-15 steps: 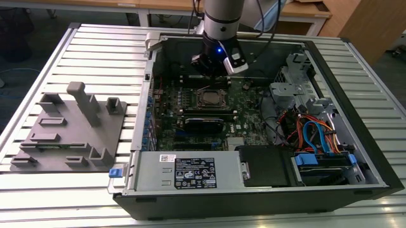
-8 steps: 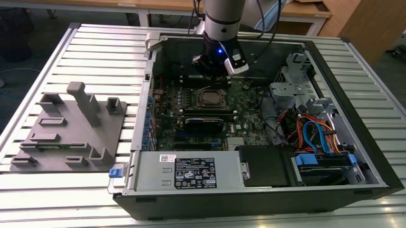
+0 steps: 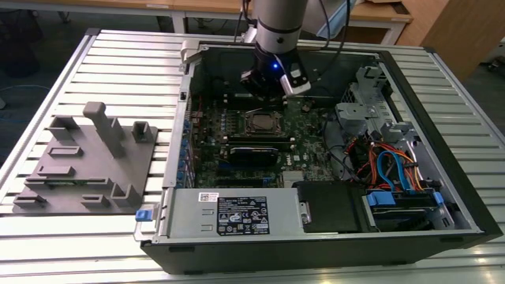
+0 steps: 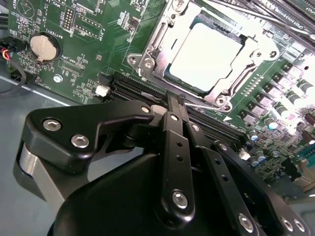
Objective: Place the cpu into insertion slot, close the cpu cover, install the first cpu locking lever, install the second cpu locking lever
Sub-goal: 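Install the first cpu locking lever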
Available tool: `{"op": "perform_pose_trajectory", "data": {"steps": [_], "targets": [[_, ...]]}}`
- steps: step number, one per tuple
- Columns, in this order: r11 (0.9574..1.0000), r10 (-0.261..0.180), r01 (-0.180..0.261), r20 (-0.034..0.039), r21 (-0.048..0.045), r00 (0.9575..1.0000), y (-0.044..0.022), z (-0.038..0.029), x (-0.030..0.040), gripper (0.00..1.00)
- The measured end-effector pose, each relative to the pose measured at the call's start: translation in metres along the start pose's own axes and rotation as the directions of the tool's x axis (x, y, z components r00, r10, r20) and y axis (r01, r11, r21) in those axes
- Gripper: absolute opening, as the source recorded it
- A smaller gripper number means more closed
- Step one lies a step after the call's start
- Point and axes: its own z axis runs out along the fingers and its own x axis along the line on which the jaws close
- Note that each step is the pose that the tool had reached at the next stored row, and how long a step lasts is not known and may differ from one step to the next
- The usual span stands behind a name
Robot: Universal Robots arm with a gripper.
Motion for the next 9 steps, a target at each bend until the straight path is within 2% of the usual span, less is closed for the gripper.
{"op": "perform_pose_trajectory", "data": {"steps": [9], "targets": [[1.0, 0.002, -0.002, 0.0001, 0.0001, 1.0, -0.0004, 0.0056, -0.0021, 0.1]]}}
